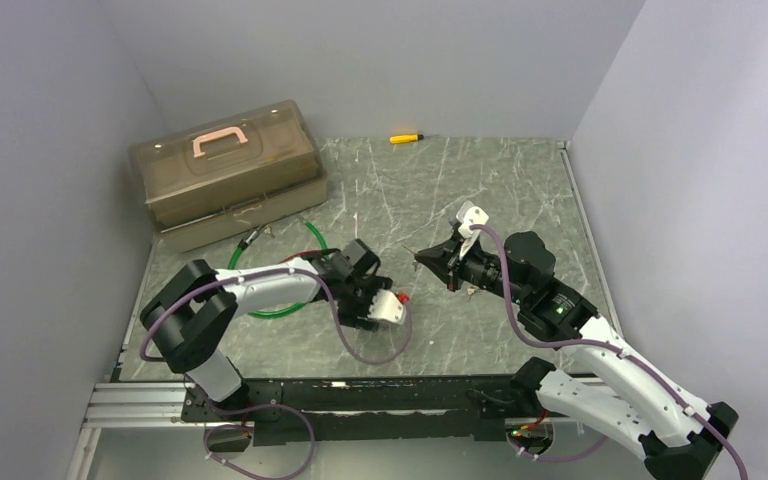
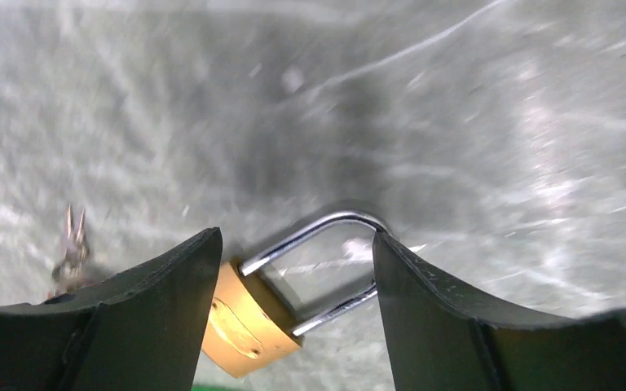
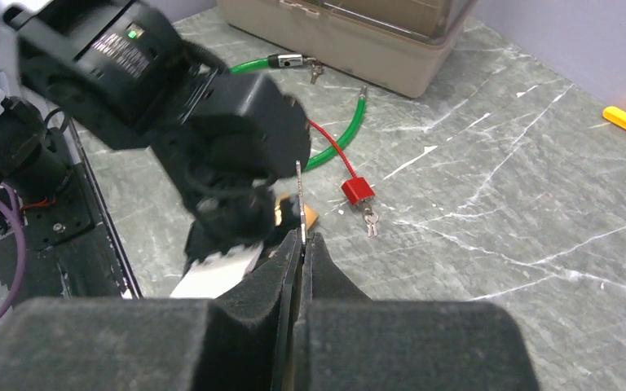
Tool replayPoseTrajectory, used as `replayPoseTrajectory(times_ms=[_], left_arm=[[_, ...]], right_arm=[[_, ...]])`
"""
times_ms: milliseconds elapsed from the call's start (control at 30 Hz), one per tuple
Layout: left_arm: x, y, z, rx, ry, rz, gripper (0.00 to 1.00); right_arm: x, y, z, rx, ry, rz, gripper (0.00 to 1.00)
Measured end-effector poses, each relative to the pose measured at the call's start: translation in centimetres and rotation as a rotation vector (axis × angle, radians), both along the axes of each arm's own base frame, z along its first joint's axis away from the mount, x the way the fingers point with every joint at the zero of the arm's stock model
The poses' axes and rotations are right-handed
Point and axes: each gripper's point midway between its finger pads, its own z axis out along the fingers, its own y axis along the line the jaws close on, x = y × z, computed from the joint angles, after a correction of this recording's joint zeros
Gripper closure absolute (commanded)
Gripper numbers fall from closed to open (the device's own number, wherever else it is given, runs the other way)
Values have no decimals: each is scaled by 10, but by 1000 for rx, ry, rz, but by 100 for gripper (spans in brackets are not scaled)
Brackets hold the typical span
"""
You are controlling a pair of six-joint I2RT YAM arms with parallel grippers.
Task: Unlock with the key
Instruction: Move the lock to the center of the board.
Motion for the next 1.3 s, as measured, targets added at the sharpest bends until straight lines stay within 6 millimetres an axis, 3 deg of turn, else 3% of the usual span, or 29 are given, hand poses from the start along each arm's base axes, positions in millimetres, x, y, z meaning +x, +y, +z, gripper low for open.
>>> replayPoseTrajectory(times_ms=[233, 367, 467, 600, 800, 933, 1167, 1300], left_arm=[[-71, -35, -1, 10, 55, -225, 29], [-84, -30, -4, 33, 91, -247, 28], [-84, -16, -9, 72, 91, -229, 27], [-75, 13, -7, 98, 50, -156, 25], [-22, 72, 2, 134, -21, 103, 25], [-12, 80, 8, 124, -37, 163, 24], [3, 76, 24, 96, -54, 282, 24], [1, 80, 18, 98, -54, 283, 24]], right_arm=[[-2, -2, 0, -1, 0, -4, 100], [-5, -6, 7, 13, -16, -7, 100], [-6, -7, 9, 19, -23, -8, 100], [-5, -6, 7, 13, -17, -8, 100], [-2, -3, -1, -5, 2, -5, 100], [-1, -2, -3, -10, 8, -4, 100], [0, -2, -3, -16, 3, -3, 100], [0, -2, -3, -17, 1, -3, 100]])
